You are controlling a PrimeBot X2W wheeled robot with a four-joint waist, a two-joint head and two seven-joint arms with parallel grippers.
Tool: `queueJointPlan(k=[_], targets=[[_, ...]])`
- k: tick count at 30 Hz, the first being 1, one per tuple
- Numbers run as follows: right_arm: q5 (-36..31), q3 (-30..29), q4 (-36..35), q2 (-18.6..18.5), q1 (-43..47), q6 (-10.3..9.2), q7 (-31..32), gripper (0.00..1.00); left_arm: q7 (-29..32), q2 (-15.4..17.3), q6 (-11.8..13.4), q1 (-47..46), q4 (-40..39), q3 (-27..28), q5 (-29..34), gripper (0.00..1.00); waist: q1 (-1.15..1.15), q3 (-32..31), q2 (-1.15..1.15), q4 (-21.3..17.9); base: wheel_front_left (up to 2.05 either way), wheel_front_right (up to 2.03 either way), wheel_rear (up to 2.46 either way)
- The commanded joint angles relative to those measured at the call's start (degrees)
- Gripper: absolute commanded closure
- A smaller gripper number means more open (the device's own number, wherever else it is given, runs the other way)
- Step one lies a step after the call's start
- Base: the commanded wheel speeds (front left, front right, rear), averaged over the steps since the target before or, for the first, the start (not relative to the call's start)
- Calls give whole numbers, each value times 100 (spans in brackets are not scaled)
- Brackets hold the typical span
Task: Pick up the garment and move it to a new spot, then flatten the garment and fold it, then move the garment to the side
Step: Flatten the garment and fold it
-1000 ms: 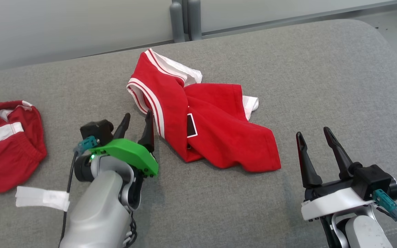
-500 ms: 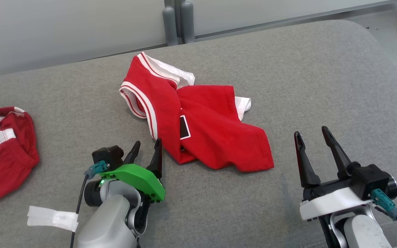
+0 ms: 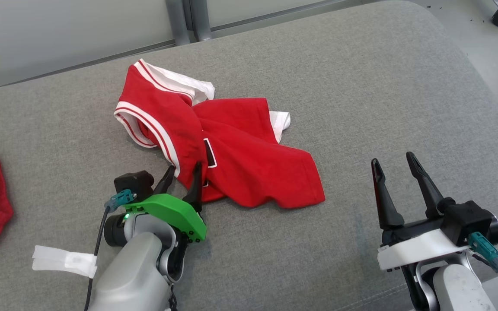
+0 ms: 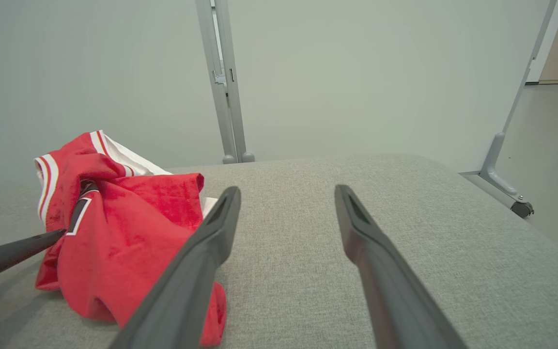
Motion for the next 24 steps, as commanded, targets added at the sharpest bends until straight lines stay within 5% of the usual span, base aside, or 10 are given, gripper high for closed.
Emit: queueJointPlan(k=[1,2,3,24], targets=[[-18,-21,-5,-19,-27,3,-18,0,-17,22,-46,-88,-77,0,34,67,0,8,62,5,0,0,0],[-17,-38,-7,-19,-22,3,-18,0,-17,23,-61,-82,-126,1,19,91,0,3,62,25,0,0,0],[-19,-55,-8,-19,-13,3,-18,0,-17,23,-53,-93,-198,15,49,100,0,0,62,51,0,0,0],[62,-125,1,-20,159,3,-18,0,-10,199,464,1,-2414,553,1598,100,0,-358,62,679,0,0,0]])
